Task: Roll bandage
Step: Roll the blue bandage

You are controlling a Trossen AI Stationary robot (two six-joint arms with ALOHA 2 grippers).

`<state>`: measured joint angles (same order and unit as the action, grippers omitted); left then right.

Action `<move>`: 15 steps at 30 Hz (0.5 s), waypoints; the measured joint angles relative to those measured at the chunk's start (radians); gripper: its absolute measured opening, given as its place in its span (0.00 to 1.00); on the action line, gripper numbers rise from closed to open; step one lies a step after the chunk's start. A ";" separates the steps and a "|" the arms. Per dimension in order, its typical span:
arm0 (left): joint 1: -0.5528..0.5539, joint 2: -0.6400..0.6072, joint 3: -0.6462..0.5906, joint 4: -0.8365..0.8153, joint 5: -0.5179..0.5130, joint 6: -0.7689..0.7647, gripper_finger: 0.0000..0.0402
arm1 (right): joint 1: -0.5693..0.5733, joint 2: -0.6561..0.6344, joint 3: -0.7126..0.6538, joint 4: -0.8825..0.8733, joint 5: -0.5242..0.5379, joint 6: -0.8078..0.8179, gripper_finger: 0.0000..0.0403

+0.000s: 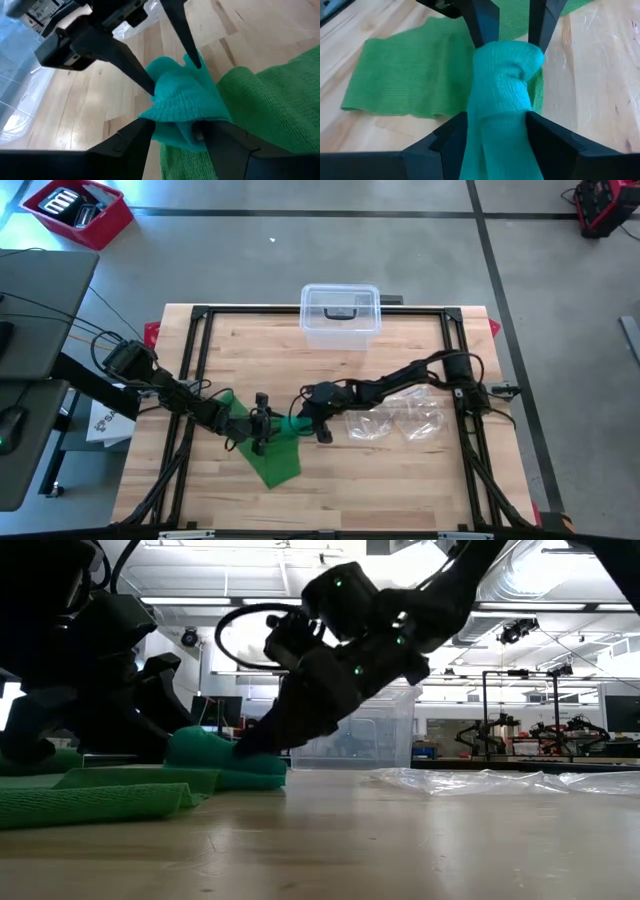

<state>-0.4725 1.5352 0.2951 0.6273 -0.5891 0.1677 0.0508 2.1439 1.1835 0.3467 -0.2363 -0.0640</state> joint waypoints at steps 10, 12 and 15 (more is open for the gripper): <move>0.000 0.000 -0.001 -0.013 -0.011 -0.089 0.44 | -0.008 0.021 0.002 0.012 -0.003 0.004 0.23; 0.000 -0.003 -0.001 -0.016 -0.005 -0.106 0.44 | -0.007 0.021 0.002 0.010 -0.003 0.015 0.16; -0.001 -0.022 -0.001 -0.047 -0.004 -0.125 0.44 | -0.005 0.020 0.002 -0.004 0.004 0.040 0.08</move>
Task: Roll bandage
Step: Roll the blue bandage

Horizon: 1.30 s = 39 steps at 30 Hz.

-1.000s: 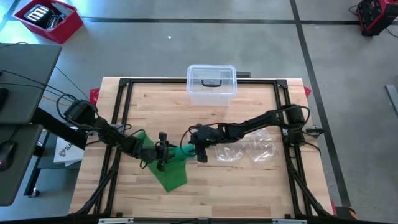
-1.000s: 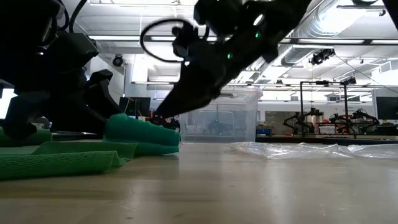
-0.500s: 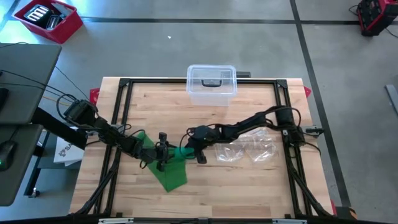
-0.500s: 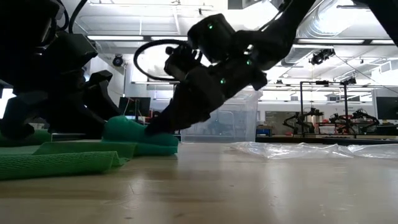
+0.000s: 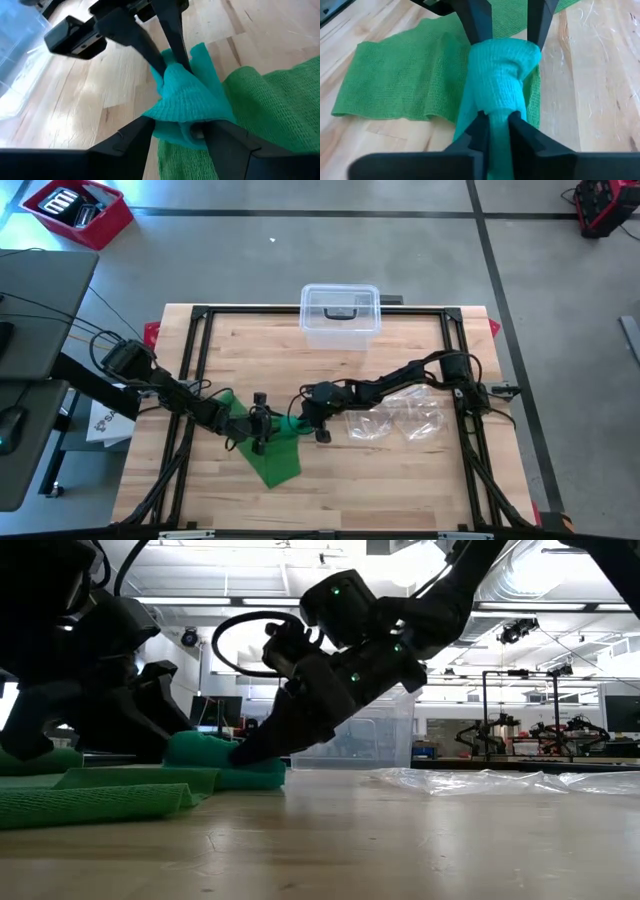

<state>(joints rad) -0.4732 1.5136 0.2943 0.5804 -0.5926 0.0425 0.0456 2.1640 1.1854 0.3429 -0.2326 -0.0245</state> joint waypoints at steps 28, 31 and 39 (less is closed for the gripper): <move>0.031 -0.217 0.002 -0.222 -0.065 -0.352 0.44 | 0.046 -0.187 -0.004 -0.428 0.458 -0.029 0.05; 0.050 -0.217 0.002 -0.222 -0.067 -0.436 0.44 | 0.044 -0.187 -0.004 -0.432 0.469 -0.029 0.05; 0.075 -0.217 0.001 -0.219 -0.067 -0.555 0.44 | 0.044 -0.184 -0.004 -0.440 0.469 -0.025 0.05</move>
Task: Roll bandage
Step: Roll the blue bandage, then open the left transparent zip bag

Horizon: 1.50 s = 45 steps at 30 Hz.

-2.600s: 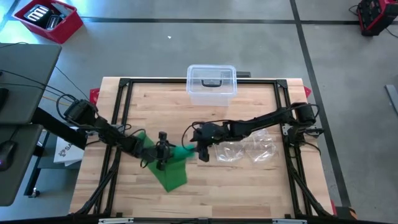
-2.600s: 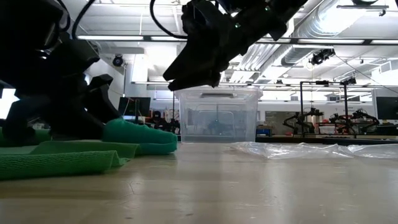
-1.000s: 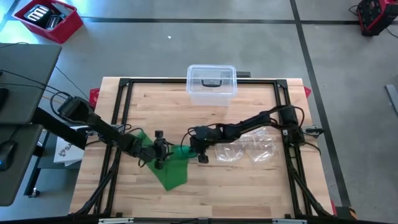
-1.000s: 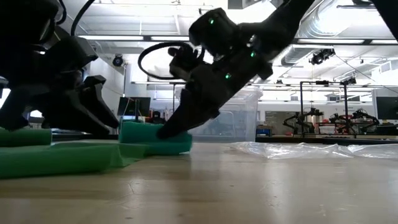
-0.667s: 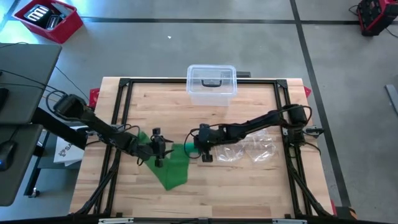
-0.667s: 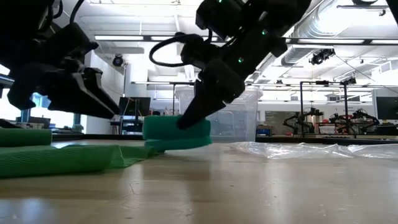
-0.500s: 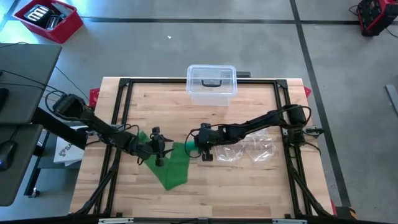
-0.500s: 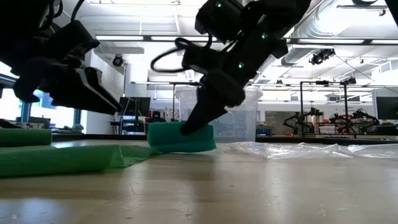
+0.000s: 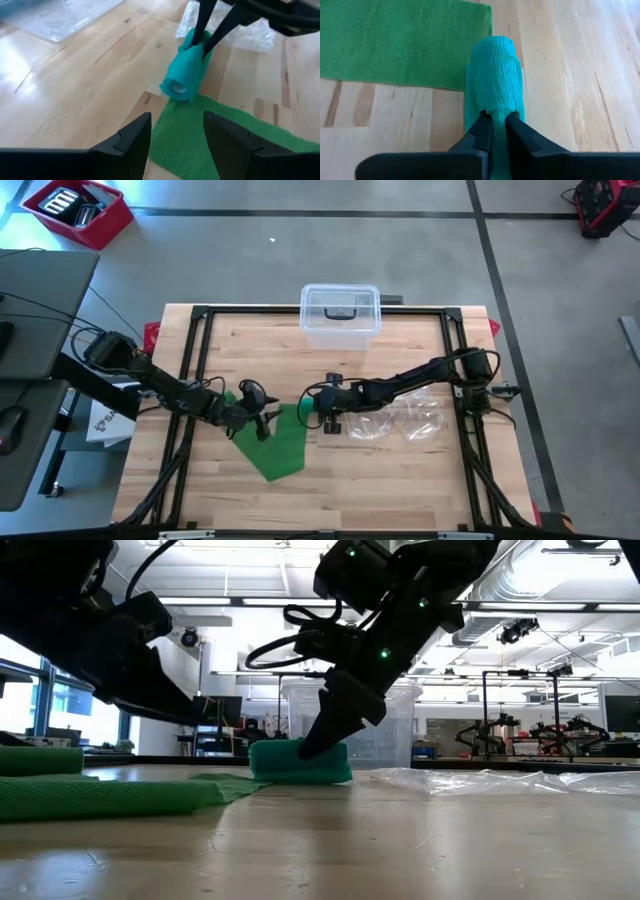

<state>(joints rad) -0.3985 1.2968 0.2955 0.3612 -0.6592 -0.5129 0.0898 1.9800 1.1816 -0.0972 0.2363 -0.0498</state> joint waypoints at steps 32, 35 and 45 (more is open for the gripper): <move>-0.001 0.002 0.000 0.144 0.106 0.145 0.44 | -0.086 0.052 0.003 0.000 0.002 0.090 0.25; -0.001 0.007 0.000 0.138 0.106 0.129 0.44 | -0.083 0.024 0.000 -0.018 -0.015 0.090 0.39; -0.002 0.057 0.000 0.145 0.112 0.102 0.44 | -0.079 -0.057 -0.001 -0.042 -0.084 0.062 0.52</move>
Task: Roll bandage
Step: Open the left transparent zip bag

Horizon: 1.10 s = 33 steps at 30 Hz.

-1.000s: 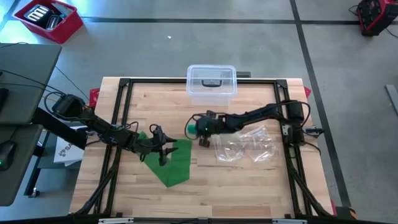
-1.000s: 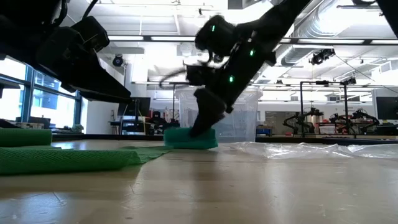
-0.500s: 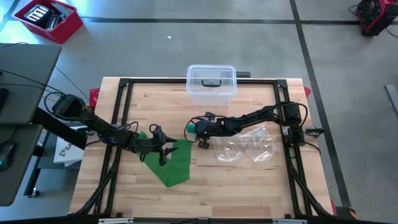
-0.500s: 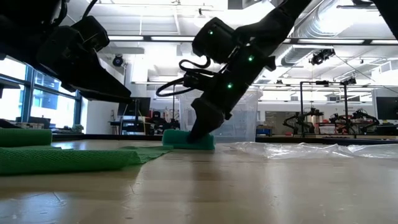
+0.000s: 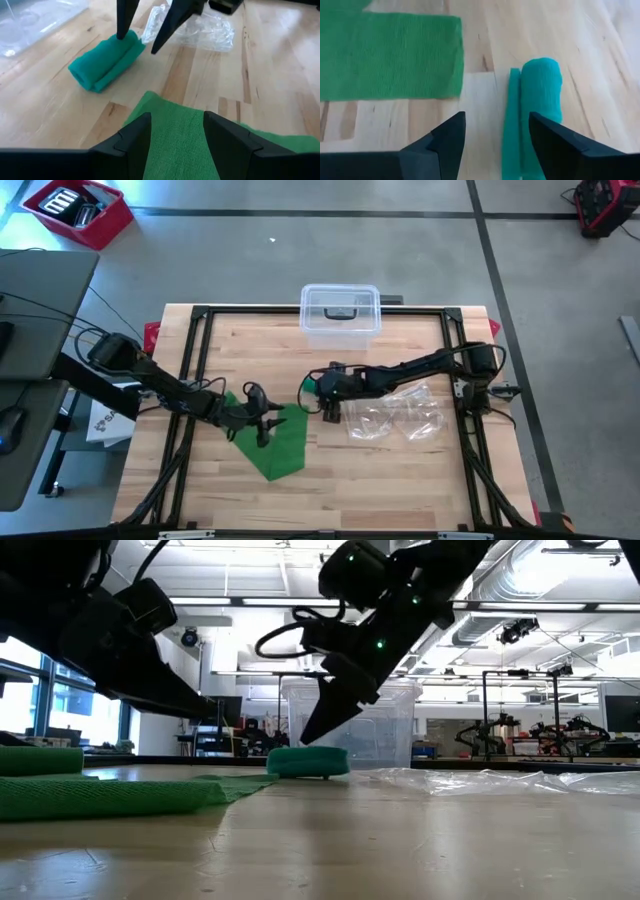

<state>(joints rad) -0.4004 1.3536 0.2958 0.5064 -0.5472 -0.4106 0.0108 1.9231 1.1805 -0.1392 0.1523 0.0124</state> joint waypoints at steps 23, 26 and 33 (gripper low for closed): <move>-0.014 0.061 0.000 0.137 0.018 0.106 0.44 | -0.012 -0.190 -0.229 -0.554 0.048 0.189 0.52; -0.014 0.060 0.000 0.150 0.018 0.110 0.44 | -0.061 -0.200 -0.289 -0.465 0.027 0.189 0.52; -0.013 0.060 0.000 0.153 0.018 0.111 0.44 | -0.054 -0.199 -0.277 -0.392 -0.044 0.190 0.33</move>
<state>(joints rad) -0.4137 1.4139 0.2962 0.6590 -0.5293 -0.2998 -0.0434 1.7245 0.9033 -0.5308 0.1085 0.2023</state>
